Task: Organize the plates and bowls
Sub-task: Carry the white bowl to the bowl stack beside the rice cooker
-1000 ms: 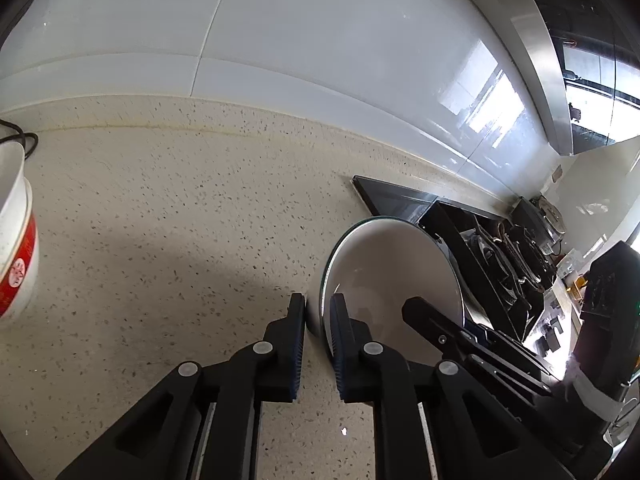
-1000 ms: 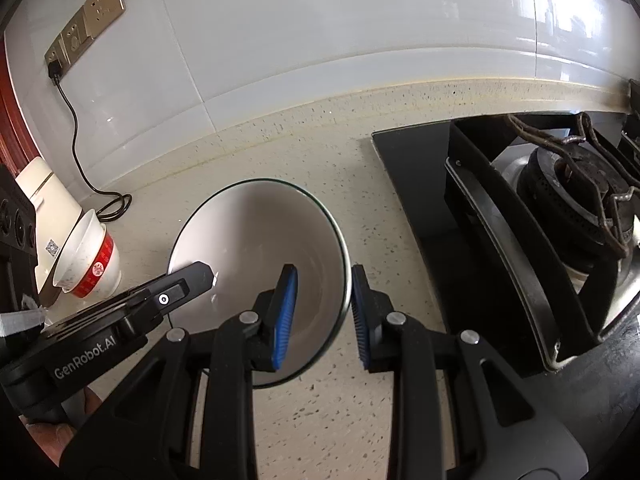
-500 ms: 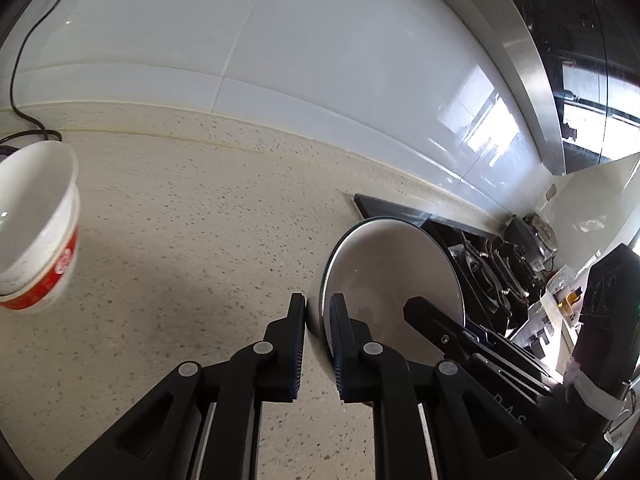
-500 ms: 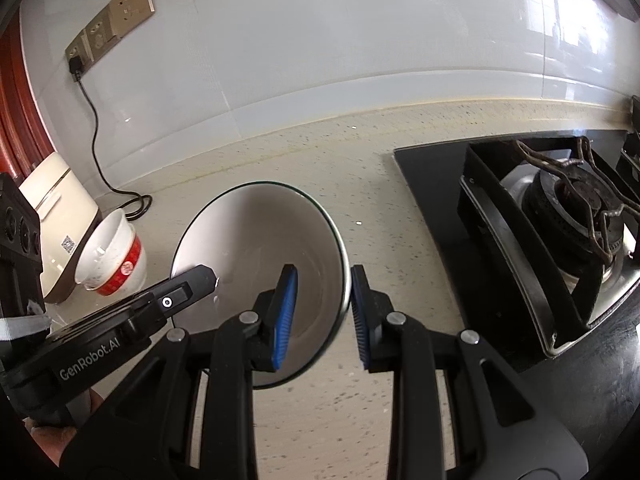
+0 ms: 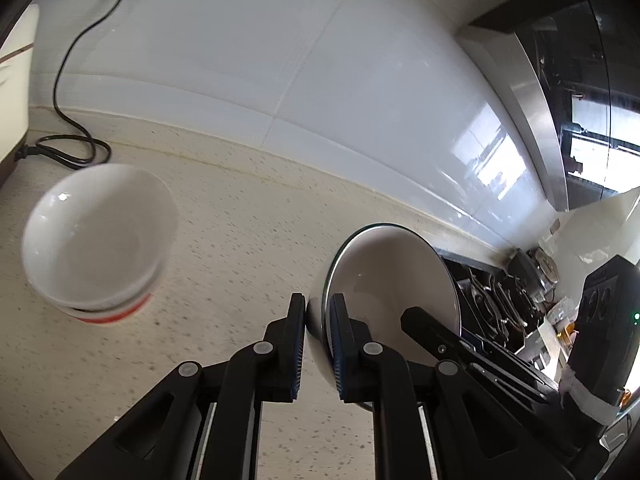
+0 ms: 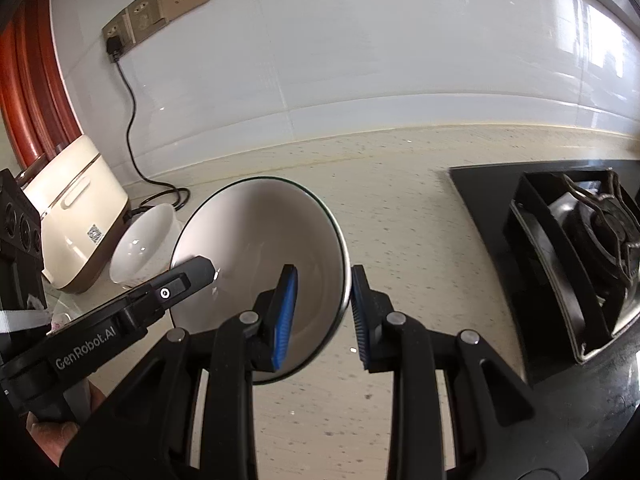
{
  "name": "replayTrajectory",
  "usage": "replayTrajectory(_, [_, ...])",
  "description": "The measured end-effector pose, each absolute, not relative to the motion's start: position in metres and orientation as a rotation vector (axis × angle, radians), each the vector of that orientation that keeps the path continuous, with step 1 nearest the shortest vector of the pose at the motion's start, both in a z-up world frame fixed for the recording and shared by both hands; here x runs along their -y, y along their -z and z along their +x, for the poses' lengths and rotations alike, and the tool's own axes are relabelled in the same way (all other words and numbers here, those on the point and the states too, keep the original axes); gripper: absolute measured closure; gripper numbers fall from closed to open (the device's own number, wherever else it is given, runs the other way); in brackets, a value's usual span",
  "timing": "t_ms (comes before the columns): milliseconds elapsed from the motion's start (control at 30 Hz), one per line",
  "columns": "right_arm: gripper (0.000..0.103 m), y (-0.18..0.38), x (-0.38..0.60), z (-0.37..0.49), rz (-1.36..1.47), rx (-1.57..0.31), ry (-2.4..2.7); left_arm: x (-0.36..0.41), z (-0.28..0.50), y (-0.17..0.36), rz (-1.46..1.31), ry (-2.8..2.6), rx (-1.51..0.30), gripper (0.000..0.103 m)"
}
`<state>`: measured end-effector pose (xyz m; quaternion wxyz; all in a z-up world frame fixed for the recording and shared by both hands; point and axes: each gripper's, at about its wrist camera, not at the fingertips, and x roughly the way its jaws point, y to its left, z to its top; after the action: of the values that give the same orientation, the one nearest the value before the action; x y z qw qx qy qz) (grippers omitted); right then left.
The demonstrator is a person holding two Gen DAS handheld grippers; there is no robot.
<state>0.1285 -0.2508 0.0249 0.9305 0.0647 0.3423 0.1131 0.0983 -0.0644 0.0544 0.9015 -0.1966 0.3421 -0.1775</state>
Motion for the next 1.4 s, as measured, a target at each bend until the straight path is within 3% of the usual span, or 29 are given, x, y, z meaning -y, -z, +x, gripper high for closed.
replayTrajectory(933, [0.073, -0.050, 0.165, 0.170, 0.077, -0.633, -0.406, -0.014, 0.106, -0.073, -0.445, 0.178, -0.552, 0.090])
replayTrajectory(1400, [0.073, -0.041, 0.155, 0.174, 0.104, -0.609, -0.480, -0.016, 0.094, -0.075, -0.367, 0.087, -0.517, 0.090])
